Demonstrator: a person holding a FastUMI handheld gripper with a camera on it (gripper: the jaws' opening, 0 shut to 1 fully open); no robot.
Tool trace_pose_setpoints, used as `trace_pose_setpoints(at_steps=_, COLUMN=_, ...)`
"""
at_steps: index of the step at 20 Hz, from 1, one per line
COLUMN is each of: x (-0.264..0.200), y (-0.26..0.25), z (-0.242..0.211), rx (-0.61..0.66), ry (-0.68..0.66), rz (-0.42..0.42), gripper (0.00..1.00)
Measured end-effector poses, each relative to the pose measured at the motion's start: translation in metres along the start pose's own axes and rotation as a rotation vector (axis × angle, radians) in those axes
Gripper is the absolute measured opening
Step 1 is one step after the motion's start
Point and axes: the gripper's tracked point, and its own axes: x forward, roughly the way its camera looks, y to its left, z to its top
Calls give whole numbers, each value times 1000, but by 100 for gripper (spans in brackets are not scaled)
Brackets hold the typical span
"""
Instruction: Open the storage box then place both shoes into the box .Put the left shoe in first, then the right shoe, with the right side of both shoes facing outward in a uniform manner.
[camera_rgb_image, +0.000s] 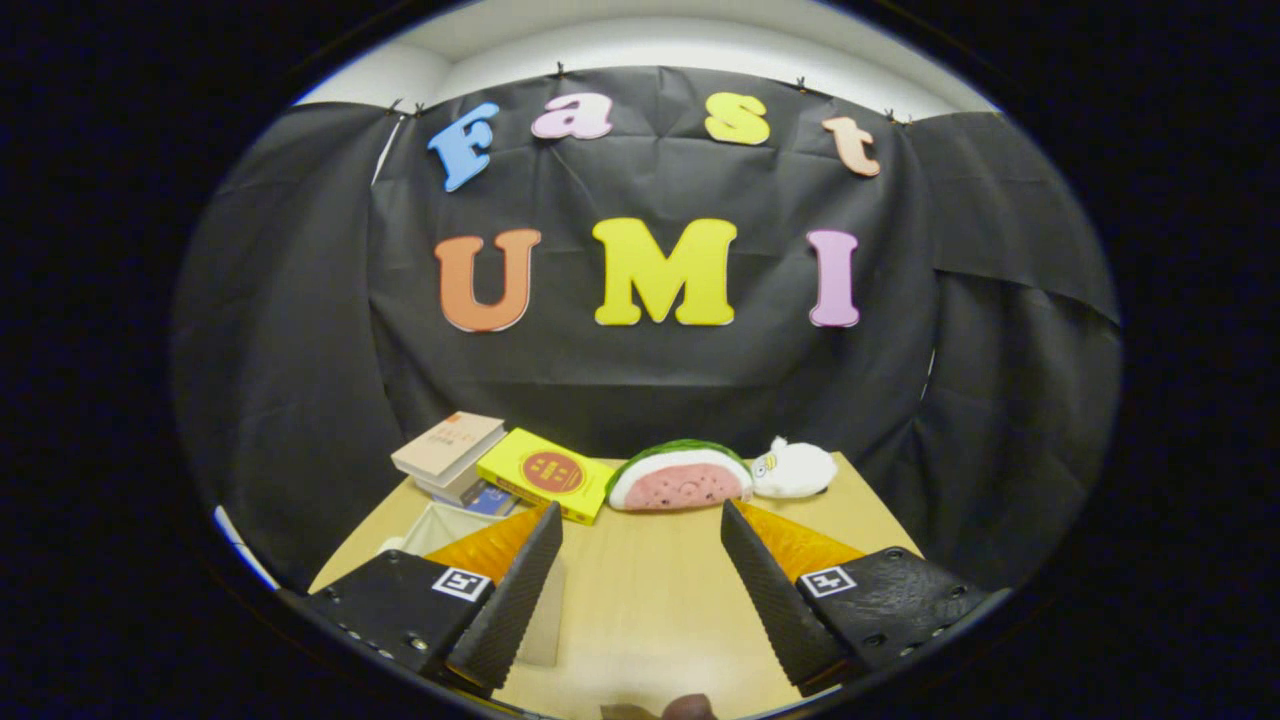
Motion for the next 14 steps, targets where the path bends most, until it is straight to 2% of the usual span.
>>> trace_pose_setpoints(at_steps=6, x=-12, y=-36, z=24, rx=49, ry=-71, rz=-49, gripper=96)
trace_pose_setpoints(at_steps=14, x=-9, y=-28, z=31, rx=59, ry=-89, rz=-2, gripper=96)
